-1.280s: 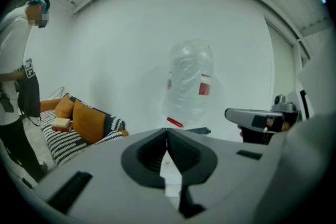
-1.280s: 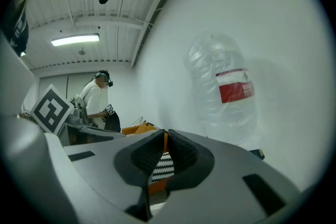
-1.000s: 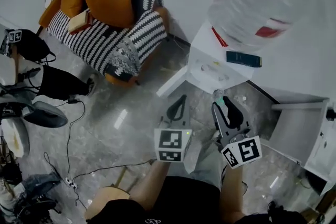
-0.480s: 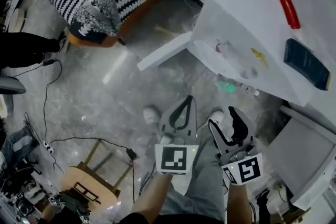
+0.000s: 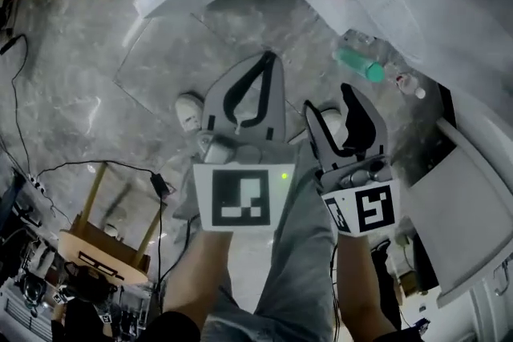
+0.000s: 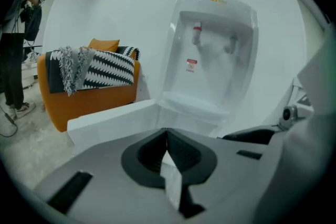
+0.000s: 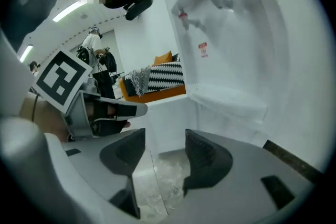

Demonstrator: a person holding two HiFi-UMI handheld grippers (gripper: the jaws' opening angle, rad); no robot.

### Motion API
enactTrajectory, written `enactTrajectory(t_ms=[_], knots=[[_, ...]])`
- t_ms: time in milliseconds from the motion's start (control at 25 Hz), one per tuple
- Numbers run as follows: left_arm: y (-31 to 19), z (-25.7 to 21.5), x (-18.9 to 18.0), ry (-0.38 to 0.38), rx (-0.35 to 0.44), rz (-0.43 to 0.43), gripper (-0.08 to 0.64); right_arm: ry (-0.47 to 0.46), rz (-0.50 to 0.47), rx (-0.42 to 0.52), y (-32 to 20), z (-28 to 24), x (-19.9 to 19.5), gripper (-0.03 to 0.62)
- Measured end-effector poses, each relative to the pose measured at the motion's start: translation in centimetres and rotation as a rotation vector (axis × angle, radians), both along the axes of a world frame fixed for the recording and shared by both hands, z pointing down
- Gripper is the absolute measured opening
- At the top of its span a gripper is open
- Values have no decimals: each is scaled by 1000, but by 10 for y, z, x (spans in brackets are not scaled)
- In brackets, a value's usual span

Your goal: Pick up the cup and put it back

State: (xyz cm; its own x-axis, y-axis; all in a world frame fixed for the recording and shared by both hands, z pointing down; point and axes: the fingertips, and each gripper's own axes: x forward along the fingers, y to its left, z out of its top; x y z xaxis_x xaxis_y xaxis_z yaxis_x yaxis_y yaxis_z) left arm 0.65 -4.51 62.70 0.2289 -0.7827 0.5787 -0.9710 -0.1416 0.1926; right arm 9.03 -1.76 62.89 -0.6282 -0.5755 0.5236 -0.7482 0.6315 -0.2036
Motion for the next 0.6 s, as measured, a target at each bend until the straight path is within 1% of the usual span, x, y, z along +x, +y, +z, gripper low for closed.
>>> enactTrajectory(t_ms=[80,120,200,240,280,320,360,440,520,600], knots=[[-9,27,1,-24,33,22,12,18,29,15,-12,37,0,244],[-14,39,2,-39,59,31,12,32,66,22,-22,54,4,239],[-20,63,5,-61,74,33,12,21,202,18,-44,85,17,241],[-23,74,6,-66,72,26,12,2,273,19,-56,98,24,253],[-28,83,7,-65,74,18,12,-15,325,27,-68,111,28,286],[-33,91,9,-57,80,12,12,-24,352,40,-77,124,30,312],[-38,99,11,-47,87,8,12,-24,357,56,-85,138,30,325],[-47,117,16,-25,105,5,12,5,329,97,-101,169,29,365],[-54,138,19,-10,118,-1,12,40,306,137,-118,199,31,371],[-59,160,22,3,122,-11,12,70,308,167,-134,226,37,374]])
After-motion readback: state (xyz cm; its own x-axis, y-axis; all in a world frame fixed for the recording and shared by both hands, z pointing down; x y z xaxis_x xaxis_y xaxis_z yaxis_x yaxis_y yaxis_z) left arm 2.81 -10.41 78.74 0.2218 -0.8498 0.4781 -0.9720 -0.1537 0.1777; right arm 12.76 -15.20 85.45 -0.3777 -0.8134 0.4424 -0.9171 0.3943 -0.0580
